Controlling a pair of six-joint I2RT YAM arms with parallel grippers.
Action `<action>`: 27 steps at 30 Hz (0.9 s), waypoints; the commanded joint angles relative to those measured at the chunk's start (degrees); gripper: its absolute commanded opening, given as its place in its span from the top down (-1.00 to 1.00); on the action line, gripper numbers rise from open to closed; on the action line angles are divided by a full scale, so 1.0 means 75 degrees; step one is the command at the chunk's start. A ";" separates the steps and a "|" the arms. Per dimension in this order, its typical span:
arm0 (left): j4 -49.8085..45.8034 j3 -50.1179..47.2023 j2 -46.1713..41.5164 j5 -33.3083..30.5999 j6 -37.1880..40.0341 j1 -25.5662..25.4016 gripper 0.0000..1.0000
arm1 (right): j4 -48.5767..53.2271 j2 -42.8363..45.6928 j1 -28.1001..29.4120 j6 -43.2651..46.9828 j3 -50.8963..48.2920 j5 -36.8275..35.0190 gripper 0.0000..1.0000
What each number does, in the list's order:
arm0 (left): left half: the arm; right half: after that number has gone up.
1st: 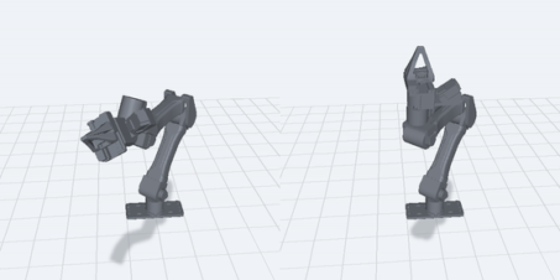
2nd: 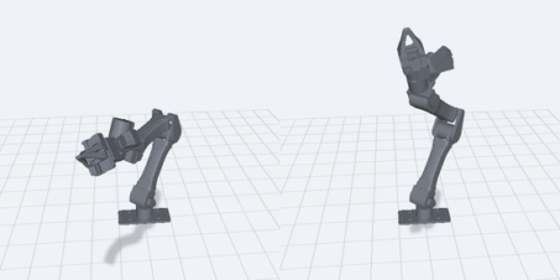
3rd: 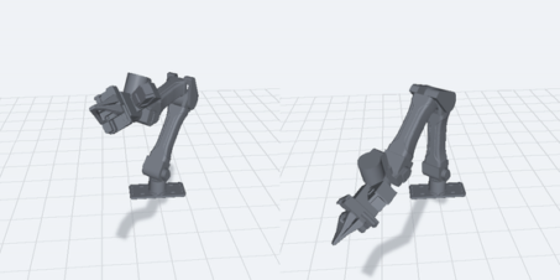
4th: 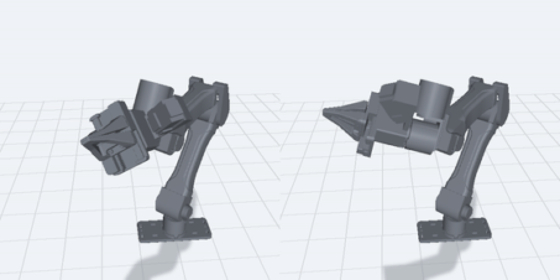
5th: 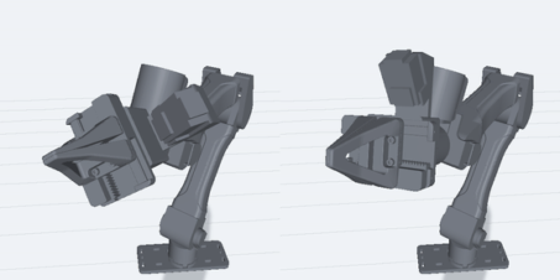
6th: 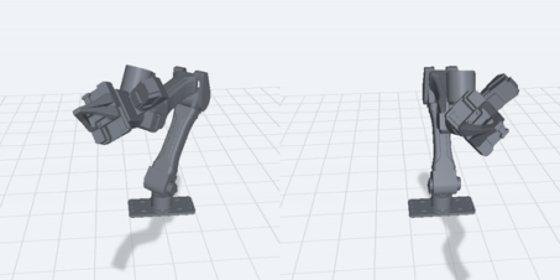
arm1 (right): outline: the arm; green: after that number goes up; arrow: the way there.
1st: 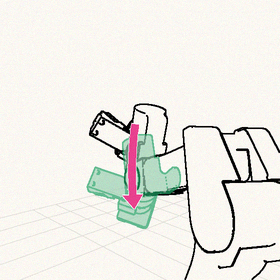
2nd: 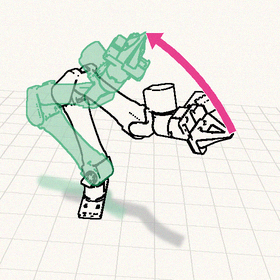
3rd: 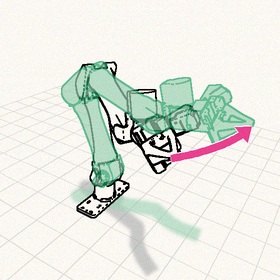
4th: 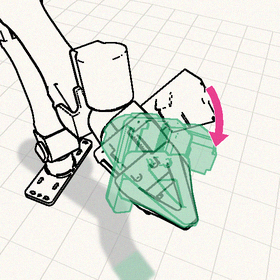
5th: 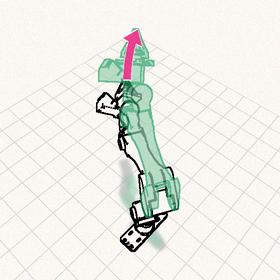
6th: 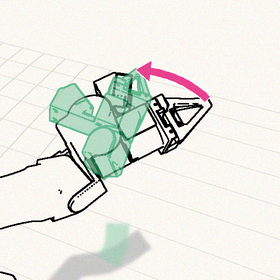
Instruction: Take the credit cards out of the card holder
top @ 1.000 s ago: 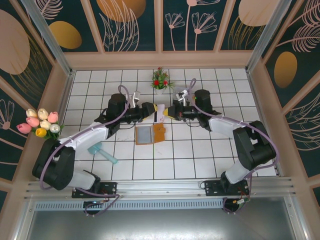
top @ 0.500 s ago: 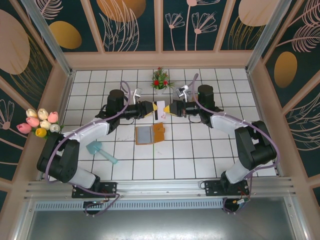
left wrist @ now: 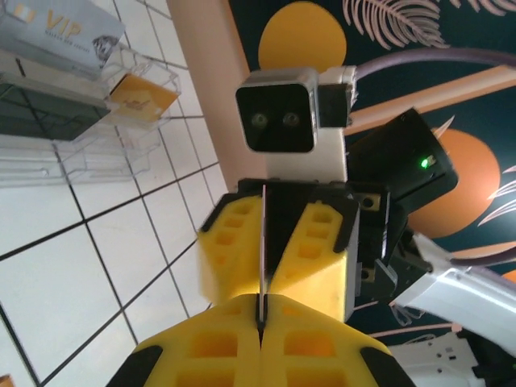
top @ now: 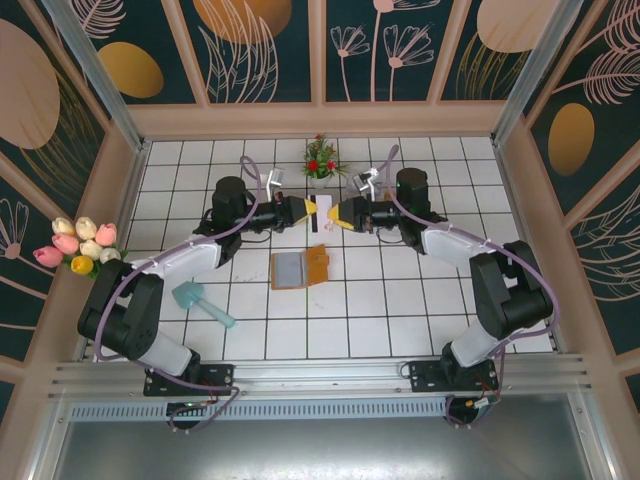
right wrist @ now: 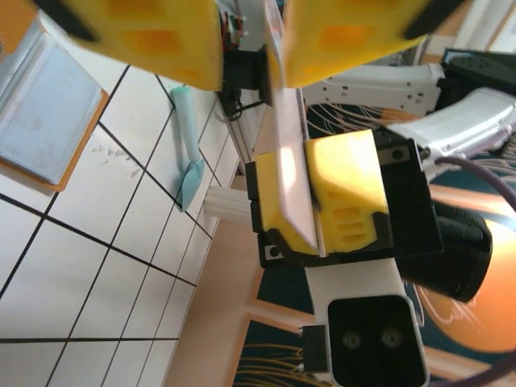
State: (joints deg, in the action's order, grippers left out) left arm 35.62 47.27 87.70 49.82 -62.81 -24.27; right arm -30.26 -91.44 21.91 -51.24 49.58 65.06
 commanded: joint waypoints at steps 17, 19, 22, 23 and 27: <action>0.0964 -0.0716 -0.1353 -0.2624 -0.1344 -0.0022 1.00 | -0.2618 0.0440 0.0704 -0.3304 -0.0284 -0.2170 -0.35; 0.0992 -0.0766 -0.1457 -0.2722 -0.1382 -0.0022 1.00 | -0.2841 0.0416 0.0775 -0.3417 -0.0236 -0.2295 -0.31; 0.1184 -0.0886 -0.1524 -0.2791 -0.1571 -0.0022 1.00 | -0.3171 0.0402 0.0826 -0.3618 -0.0223 -0.2390 -0.20; 0.1243 -0.0893 -0.1507 -0.2780 -0.1629 -0.0022 1.00 | -0.3310 0.0398 0.0834 -0.3713 -0.0242 -0.2415 -0.16; 0.1334 -0.0845 -0.1452 -0.2655 -0.1627 -0.0021 1.00 | -0.3502 0.0426 0.0840 -0.3855 -0.0300 -0.2439 -0.01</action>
State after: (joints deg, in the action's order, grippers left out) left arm 41.80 41.12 77.54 30.30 -73.87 -24.32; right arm -51.13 -87.92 27.86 -78.37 46.76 47.70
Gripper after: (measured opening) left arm 0.056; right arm 0.509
